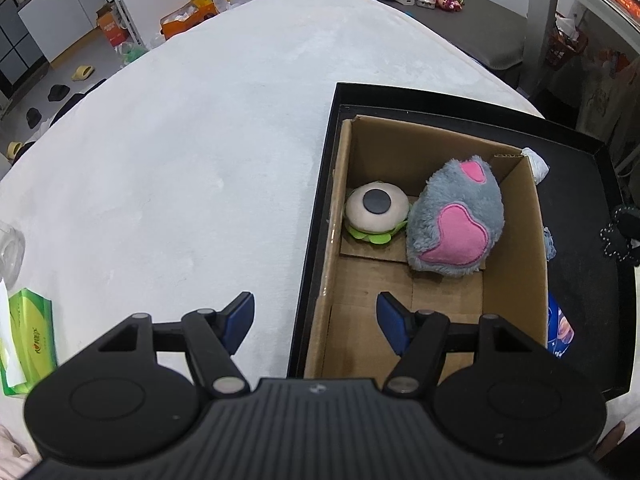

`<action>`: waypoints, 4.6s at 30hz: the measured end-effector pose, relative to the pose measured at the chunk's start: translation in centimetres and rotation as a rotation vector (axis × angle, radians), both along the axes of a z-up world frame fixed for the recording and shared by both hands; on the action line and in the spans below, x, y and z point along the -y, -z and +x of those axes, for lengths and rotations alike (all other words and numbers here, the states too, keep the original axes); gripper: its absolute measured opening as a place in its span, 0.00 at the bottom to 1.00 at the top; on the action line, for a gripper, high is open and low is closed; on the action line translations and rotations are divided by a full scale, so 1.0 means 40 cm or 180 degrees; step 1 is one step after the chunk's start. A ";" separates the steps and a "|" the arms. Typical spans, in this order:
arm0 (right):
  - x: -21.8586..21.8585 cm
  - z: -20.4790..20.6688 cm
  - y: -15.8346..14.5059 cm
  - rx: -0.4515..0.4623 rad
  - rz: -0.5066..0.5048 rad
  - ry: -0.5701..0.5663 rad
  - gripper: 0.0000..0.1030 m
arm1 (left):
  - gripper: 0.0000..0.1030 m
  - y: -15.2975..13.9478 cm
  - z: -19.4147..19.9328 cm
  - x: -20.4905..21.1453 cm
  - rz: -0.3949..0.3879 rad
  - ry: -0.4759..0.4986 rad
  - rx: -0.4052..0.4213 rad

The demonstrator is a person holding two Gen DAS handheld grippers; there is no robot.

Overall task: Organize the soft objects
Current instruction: 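Carry the black felt piece with the right gripper over the box, then open the right gripper to drop the felt piece into the box, then move the right gripper to the blue tissue packet and close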

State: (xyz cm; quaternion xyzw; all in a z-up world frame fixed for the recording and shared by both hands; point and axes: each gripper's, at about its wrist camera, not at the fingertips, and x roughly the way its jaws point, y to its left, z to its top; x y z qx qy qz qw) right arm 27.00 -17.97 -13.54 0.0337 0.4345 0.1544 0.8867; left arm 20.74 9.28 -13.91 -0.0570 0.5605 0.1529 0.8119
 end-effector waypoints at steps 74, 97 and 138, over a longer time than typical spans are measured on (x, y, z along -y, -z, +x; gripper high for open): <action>-0.406 -0.099 -0.094 -0.0017 0.0215 -0.0930 0.63 | 0.17 0.119 -0.085 -0.090 -0.0666 0.0136 0.0104; -0.176 -0.139 -0.014 0.0028 0.0101 -0.0313 0.90 | 0.54 0.103 -0.053 -0.024 -0.0228 0.0291 -0.0148; -0.090 -0.105 0.223 -0.0418 0.0064 0.0241 0.92 | 0.72 0.099 0.002 0.023 0.0192 0.0065 -0.0379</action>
